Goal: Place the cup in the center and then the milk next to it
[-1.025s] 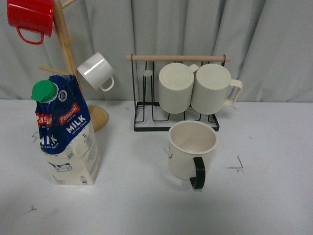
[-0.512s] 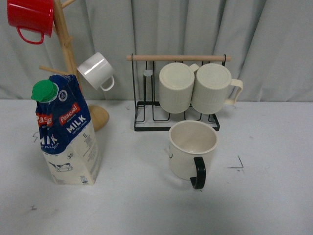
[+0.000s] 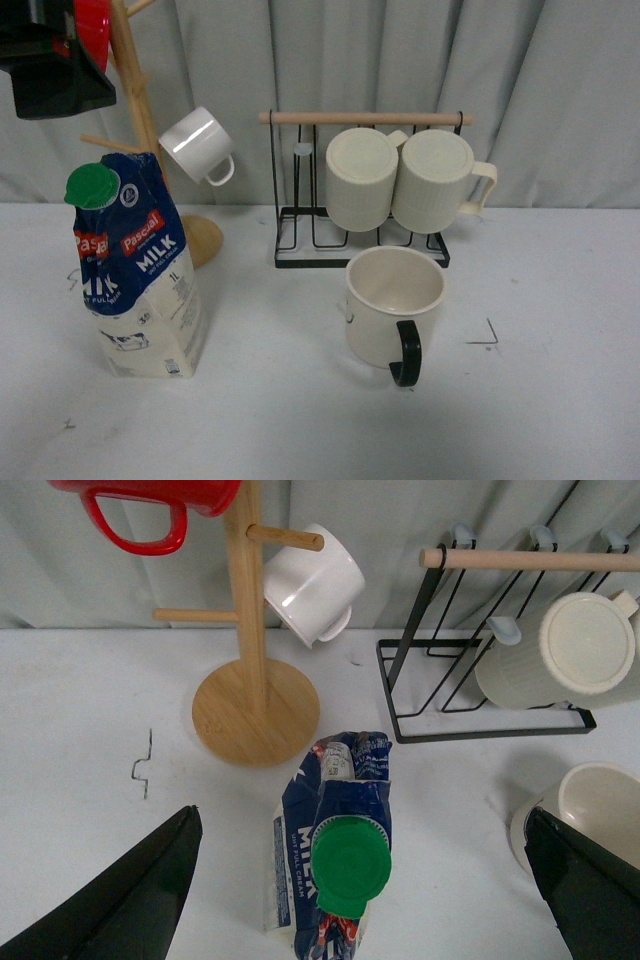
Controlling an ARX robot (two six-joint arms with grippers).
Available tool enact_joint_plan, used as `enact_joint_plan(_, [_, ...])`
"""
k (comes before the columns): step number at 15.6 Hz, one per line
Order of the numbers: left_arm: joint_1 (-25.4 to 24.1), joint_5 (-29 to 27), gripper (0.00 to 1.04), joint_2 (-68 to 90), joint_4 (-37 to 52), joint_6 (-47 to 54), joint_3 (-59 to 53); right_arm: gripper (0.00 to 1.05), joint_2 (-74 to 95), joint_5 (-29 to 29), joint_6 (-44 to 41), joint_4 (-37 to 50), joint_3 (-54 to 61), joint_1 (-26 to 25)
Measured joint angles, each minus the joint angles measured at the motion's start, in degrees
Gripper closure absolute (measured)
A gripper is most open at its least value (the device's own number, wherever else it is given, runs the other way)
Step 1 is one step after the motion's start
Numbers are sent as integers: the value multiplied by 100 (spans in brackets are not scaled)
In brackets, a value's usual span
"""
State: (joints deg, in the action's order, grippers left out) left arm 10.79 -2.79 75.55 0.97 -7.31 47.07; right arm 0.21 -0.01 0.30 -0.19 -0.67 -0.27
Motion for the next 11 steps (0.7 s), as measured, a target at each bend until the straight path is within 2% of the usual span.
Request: enact_joint_plan(11, [9, -197, 7, 1355, 658, 151, -179, 6, 0, 0, 0, 0, 0, 0])
